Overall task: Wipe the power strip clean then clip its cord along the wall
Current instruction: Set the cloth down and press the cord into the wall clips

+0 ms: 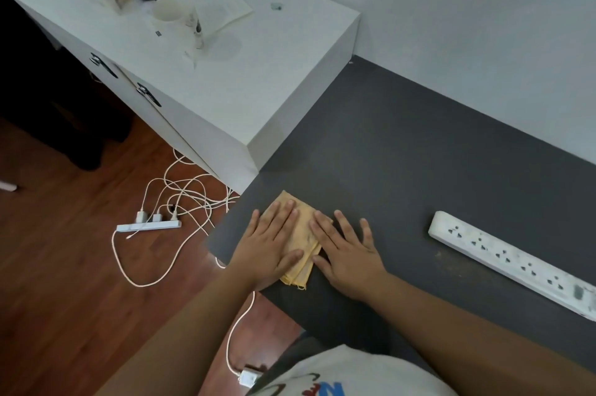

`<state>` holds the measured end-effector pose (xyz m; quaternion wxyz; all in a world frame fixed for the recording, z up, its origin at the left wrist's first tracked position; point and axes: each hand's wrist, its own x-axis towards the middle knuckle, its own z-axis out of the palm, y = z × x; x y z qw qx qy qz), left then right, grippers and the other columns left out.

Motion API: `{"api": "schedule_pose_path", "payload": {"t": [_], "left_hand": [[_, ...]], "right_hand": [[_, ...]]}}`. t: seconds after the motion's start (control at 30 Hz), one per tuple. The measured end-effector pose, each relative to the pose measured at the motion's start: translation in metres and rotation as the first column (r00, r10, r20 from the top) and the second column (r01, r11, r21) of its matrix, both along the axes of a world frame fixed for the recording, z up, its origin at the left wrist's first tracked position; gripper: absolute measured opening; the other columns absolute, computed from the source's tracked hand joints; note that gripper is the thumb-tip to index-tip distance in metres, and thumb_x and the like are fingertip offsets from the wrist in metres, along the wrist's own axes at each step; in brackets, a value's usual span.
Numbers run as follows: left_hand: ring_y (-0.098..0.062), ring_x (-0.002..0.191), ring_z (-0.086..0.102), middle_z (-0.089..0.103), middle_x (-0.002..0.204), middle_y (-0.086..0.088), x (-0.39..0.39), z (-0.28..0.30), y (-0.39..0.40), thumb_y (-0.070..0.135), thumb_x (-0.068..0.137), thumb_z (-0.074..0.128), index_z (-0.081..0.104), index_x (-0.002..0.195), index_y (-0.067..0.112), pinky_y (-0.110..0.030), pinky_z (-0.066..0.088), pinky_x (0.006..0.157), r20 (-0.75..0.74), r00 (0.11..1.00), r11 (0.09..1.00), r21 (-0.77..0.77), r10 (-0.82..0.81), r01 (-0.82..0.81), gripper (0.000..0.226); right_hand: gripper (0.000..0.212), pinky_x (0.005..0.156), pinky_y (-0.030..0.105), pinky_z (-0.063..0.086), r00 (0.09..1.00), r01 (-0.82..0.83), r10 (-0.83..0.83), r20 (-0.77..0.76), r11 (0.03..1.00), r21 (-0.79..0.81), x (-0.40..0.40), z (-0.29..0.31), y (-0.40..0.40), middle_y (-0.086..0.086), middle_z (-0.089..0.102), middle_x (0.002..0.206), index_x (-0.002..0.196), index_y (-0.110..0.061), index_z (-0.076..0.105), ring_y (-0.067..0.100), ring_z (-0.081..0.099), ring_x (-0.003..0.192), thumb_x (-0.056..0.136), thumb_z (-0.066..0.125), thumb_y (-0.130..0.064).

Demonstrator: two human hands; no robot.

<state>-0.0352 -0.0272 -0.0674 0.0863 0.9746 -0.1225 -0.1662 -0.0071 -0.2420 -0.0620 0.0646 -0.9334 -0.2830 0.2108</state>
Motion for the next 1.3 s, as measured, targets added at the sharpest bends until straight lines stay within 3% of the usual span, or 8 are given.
{"api": "schedule_pose_path", "payload": {"t": [0.2,0.3,0.4,0.6,0.73,0.87,1.1,1.3], "left_hand": [[-0.01,0.143,-0.028,-0.021,0.157,0.013,0.005,0.016,-0.015,0.064,0.093,0.015,-0.009,0.151,0.029,-0.046,-0.016,0.117,0.001,0.992,0.986,-0.112,0.124,-0.123,0.072],[-0.012,0.144,-0.024,-0.017,0.156,0.016,0.02,0.035,-0.049,0.057,0.095,0.022,-0.001,0.151,0.032,-0.041,-0.017,0.116,0.035,0.99,0.977,-0.175,0.134,-0.126,0.065],[-0.018,0.148,-0.013,-0.001,0.16,0.013,0.045,0.049,-0.095,0.047,0.095,0.038,0.007,0.151,0.03,-0.044,-0.007,0.119,0.08,0.996,0.977,-0.207,-0.038,0.054,0.067],[-0.023,0.148,0.006,0.023,0.157,0.008,0.087,0.062,-0.188,0.04,0.088,0.049,0.018,0.15,0.027,-0.044,0.006,0.121,0.16,0.913,0.899,-0.181,-0.374,0.4,0.07],[-0.024,0.147,0.008,0.027,0.155,0.006,0.1,0.058,-0.236,0.044,0.087,0.053,0.023,0.148,0.027,-0.044,0.008,0.12,0.117,0.879,0.872,-0.119,-0.462,0.474,0.07],[-0.026,0.147,0.007,0.03,0.153,0.006,0.104,0.049,-0.26,0.051,0.086,0.055,0.024,0.148,0.028,-0.045,0.005,0.12,0.059,0.869,0.87,-0.032,-0.491,0.493,0.073],[-0.024,0.143,0.022,0.045,0.143,0.007,0.118,0.047,-0.268,0.051,0.082,0.062,0.033,0.143,0.036,-0.044,0.013,0.118,0.016,0.896,0.895,0.068,-0.443,0.441,0.069],[-0.023,0.13,0.039,0.051,0.136,0.005,0.125,0.052,-0.277,0.045,0.081,0.066,0.038,0.142,0.032,-0.037,0.028,0.112,0.012,0.91,0.908,0.076,-0.415,0.413,0.069]], "right_hand": [[0.061,0.113,0.047,-0.012,1.0,0.0,0.002,-0.025,0.997,0.078,0.009,0.024,-0.02,-0.021,-0.013,0.157,0.149,-0.035,-0.005,0.008,-0.02,0.143,0.097,0.024,-0.05],[0.057,0.114,0.048,0.012,0.981,0.181,-0.189,0.049,0.974,0.135,0.005,0.033,-0.057,-0.011,0.019,0.157,0.145,-0.037,0.02,0.018,0.012,0.144,0.091,0.038,-0.042],[0.046,0.107,0.049,0.026,0.915,0.381,-0.393,0.088,0.916,0.121,-0.003,0.036,-0.11,-0.002,0.035,0.149,0.133,-0.035,0.044,0.028,0.03,0.134,0.087,0.047,-0.035],[0.038,0.104,0.051,0.028,0.595,0.763,-0.783,0.181,0.621,0.179,-0.041,0.044,-0.218,0.001,0.043,0.143,0.121,-0.03,0.056,0.03,0.031,0.13,0.085,0.059,-0.02],[0.045,0.102,0.05,0.03,0.365,0.905,-0.915,0.173,0.393,0.165,-0.07,0.051,-0.286,-0.001,0.043,0.144,0.125,-0.029,0.053,0.031,0.032,0.129,0.082,0.061,-0.018],[0.057,0.106,0.048,0.027,0.217,0.975,-0.973,0.078,0.219,0.022,-0.093,0.057,-0.354,-0.003,0.039,0.147,0.138,-0.03,0.037,0.032,0.028,0.132,0.085,0.056,-0.024],[0.052,0.105,0.047,0.028,0.305,0.949,-0.95,0.068,0.297,-0.103,-0.095,0.048,-0.418,-0.001,0.04,0.144,0.14,-0.037,0.035,0.032,0.03,0.129,0.09,0.05,-0.033],[0.026,0.099,0.044,0.028,0.319,0.947,-0.919,0.23,0.314,-0.061,-0.074,0.03,-0.441,0.004,0.046,0.129,0.115,-0.034,0.061,0.033,0.035,0.118,0.09,0.054,-0.036]]}}
